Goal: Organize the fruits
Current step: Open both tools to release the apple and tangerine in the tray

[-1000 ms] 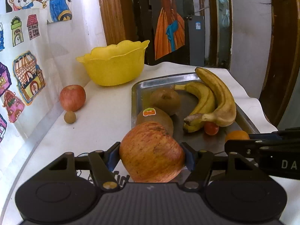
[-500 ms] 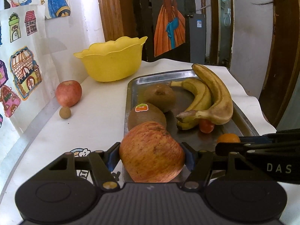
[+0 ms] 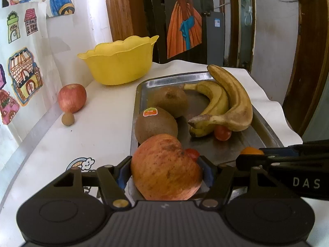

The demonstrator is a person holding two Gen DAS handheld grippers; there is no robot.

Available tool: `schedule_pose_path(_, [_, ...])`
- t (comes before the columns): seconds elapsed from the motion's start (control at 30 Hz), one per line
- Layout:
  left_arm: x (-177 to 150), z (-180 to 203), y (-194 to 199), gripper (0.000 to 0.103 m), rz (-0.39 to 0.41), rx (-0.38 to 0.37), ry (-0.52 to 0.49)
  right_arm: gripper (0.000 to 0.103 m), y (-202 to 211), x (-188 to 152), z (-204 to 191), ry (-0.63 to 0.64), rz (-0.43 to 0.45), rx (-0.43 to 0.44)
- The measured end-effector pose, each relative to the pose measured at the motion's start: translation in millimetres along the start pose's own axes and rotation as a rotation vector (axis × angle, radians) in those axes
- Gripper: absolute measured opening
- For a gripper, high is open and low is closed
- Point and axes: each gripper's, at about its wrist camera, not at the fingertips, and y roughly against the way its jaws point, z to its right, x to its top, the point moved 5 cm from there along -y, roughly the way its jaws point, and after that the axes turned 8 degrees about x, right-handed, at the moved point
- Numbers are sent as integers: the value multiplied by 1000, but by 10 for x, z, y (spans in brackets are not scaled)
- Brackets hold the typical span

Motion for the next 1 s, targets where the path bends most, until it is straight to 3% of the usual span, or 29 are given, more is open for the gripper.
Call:
schedule_pose_path(0.43, [15,-62,146,76,34,22,-5,52,91,-52,-2,-9,26,-14])
schedule_pose_path(0.6, [45,-135,275,86,66,36,10,63,219,-45,-48,-19,64,-38])
schedule_pose_path(0.77, [6,-238,427,99,96,45,36,81,411,-75,-142,-20,105,-81])
schedule_pose_path(1.0, [-238,-494,724,102,118,38,57,98,745,-326,-410,-26,148,-184])
